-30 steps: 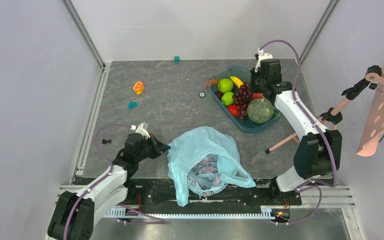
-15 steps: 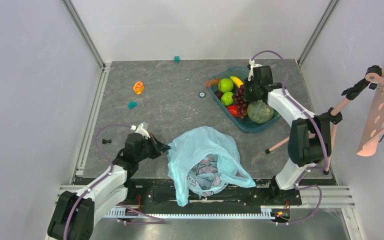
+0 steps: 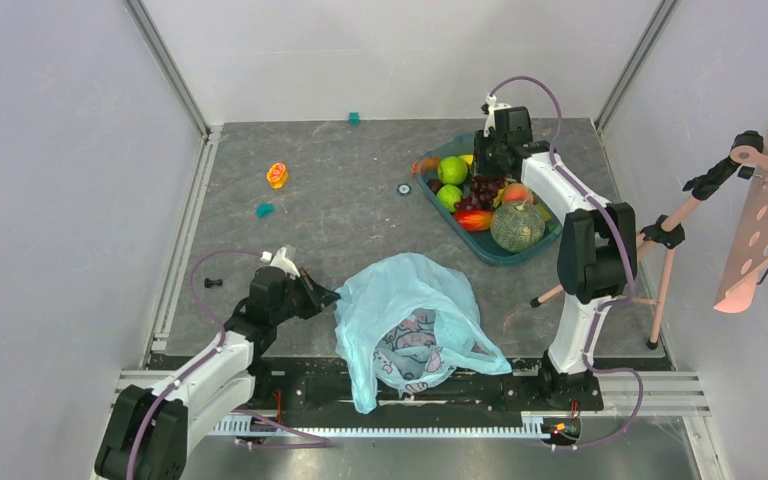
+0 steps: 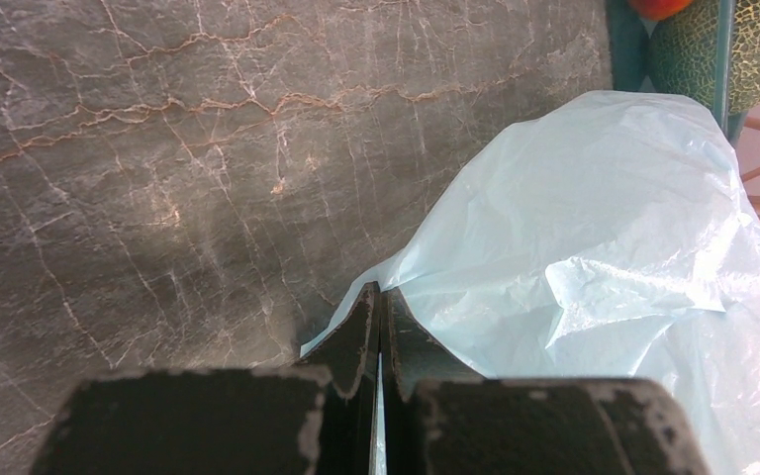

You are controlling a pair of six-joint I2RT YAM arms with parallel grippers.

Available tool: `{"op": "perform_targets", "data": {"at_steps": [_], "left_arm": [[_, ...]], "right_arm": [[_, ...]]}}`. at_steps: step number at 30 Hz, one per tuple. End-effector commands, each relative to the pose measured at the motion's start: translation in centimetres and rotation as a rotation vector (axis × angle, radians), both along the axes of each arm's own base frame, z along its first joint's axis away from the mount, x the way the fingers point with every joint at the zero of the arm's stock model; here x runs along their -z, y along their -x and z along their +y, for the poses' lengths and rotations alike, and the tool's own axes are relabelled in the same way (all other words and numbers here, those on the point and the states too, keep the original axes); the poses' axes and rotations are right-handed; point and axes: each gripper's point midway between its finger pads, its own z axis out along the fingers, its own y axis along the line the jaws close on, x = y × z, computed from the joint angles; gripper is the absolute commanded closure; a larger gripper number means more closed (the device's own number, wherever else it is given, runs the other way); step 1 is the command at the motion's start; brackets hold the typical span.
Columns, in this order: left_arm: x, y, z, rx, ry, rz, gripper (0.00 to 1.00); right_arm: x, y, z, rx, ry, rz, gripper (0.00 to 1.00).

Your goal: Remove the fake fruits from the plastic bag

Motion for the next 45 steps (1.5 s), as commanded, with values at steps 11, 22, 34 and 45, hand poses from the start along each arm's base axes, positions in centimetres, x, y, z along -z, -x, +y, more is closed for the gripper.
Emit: {"op": "perform_targets", "data": {"at_steps": [11,22,34,45], "left_arm": [[-0.3,-0.1,0.2,-0.024,0.006,-0.006,0.98],[-2.8,-0.7,0.1,-0.017,0.012,-0.051,0.98],[-13.3,-4.1,2.2,-0.123,-0.091,-0.258,0.98],[-17.5,-8.1,6.1,-0.243,-0.357,-0.269,0.43]], "right_arm": [[-12.0,3.6,0.4,-0.084,-0.060,-0.360,0.51],[-12.7,11.8,0.3,-0.168,-0.101,-0.412,0.19],[-11.5,20.1,0.3,-0.219,-0.189,-0.467,0.02],[-10.2,22.6,-0.7,-0.187,-0.174,-0.438,0.02]]}}
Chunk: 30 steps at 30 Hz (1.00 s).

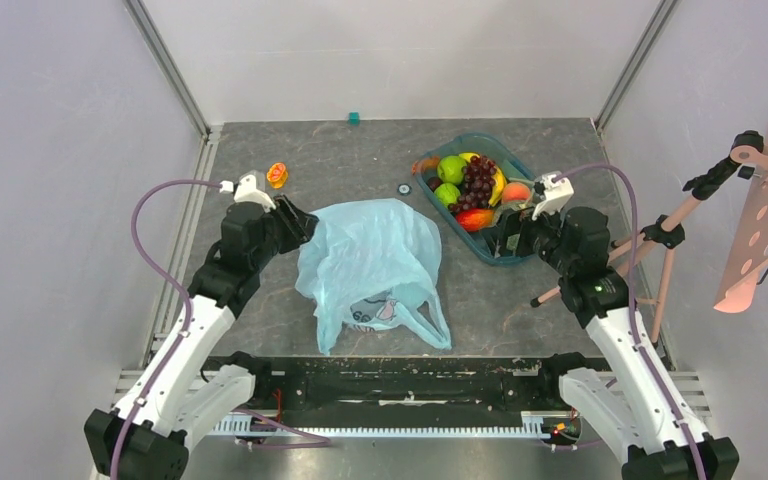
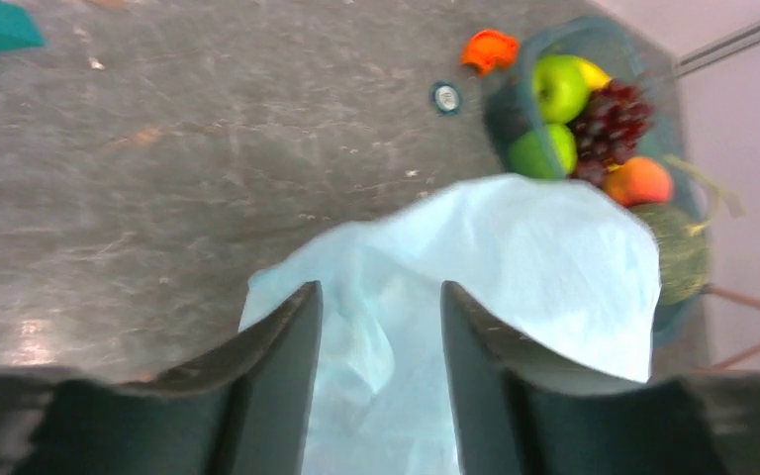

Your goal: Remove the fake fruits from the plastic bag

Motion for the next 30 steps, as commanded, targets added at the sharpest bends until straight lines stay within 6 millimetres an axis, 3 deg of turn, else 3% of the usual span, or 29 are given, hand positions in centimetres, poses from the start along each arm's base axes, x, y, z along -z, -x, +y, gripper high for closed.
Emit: {"op": "perform_targets", "data": {"at_steps": [1,3,9,15,20,30], "left_arm": [[0.4,0.3,2.3,-0.049,-0.131,0.024,0.30],[0.1,1.0,2.6,-0.052,-0.140,0.019,0.01],[-0.6,3.5,4.2,-0.055,-0.212,0.014,0.00],[0.7,5.6,5.0,-0.039,-0.252,0.053,0.00],[1.7,6.2,5.0,-0.030,-0.240,0.047,0.00],[1.8,6.7,5.3,-0.042,-0.243,0.033,0.00]], "right_arm": [[-0.2,1.1,-0.2,0.009,-0.009,-0.014,0.02],[0.1,1.6,-0.4,0.015,-0.010,-0.013,0.02],[1.8,2.8,-0.9,0.035,-0.017,0.005,0.02],[3.8,3.1,-1.9,0.092,-0.005,0.012,0.02],[5.1,2.3,-3.4,0.182,0.027,0.021,0.02],[8.4,1.9,-3.6,0.203,0.023,0.011,0.02]]}}
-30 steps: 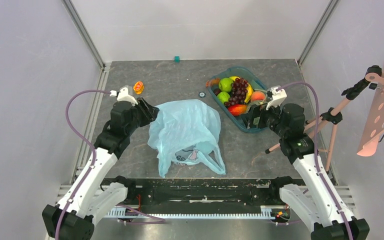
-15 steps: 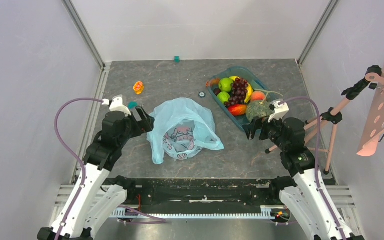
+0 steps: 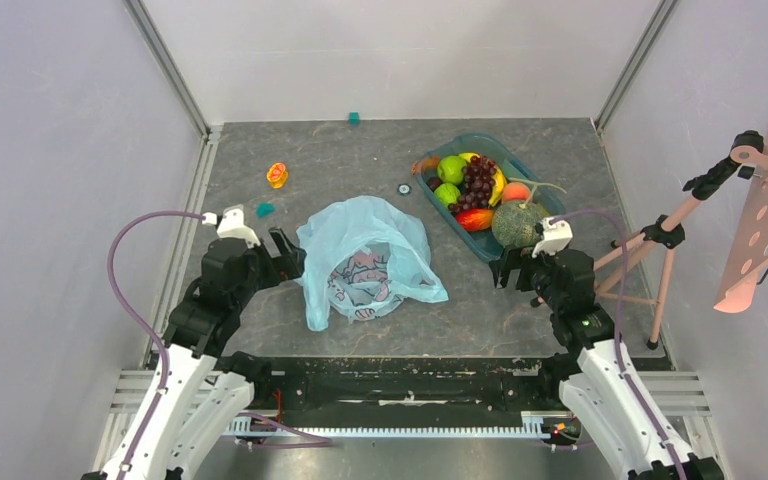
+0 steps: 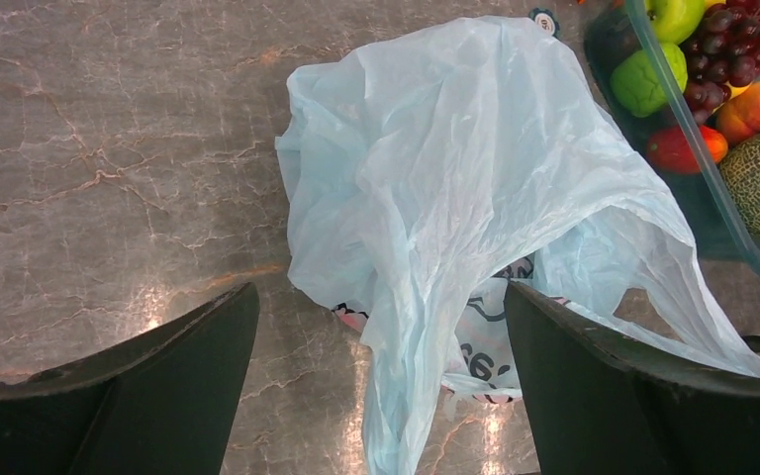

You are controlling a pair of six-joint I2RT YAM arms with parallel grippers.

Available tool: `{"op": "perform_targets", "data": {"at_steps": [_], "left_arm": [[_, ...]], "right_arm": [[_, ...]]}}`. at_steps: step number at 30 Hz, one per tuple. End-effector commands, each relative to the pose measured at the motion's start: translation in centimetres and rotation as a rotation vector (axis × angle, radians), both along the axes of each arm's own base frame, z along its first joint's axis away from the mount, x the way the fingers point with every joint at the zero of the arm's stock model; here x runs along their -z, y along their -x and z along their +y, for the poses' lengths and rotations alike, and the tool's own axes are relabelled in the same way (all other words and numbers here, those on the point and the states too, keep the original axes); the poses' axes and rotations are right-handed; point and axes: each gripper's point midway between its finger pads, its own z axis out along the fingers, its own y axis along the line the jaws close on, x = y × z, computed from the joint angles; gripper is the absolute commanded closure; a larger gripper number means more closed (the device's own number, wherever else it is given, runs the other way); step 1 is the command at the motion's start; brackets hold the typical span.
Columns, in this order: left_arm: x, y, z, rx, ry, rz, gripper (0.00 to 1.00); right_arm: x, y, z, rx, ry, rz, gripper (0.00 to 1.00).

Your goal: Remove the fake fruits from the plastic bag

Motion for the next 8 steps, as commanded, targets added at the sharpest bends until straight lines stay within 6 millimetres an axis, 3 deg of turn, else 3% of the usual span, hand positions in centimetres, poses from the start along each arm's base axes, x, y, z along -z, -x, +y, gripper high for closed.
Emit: {"op": "perform_targets", "data": {"at_steps": [1,8], "left_arm": [[-0.59,-0.07,0.83,-0.015,-0.039,-0.037,0.00],[-0.60,-0.04,1.49,-0.057,-0.042,-0.042,0.00]], "right_arm": [[-0.88,-1.00,-0.26,0.028,-0.006,-0.061,0.02],[-0.97,-1.11,-0.40,0.025,0.015,-0.047,0.02]]}}
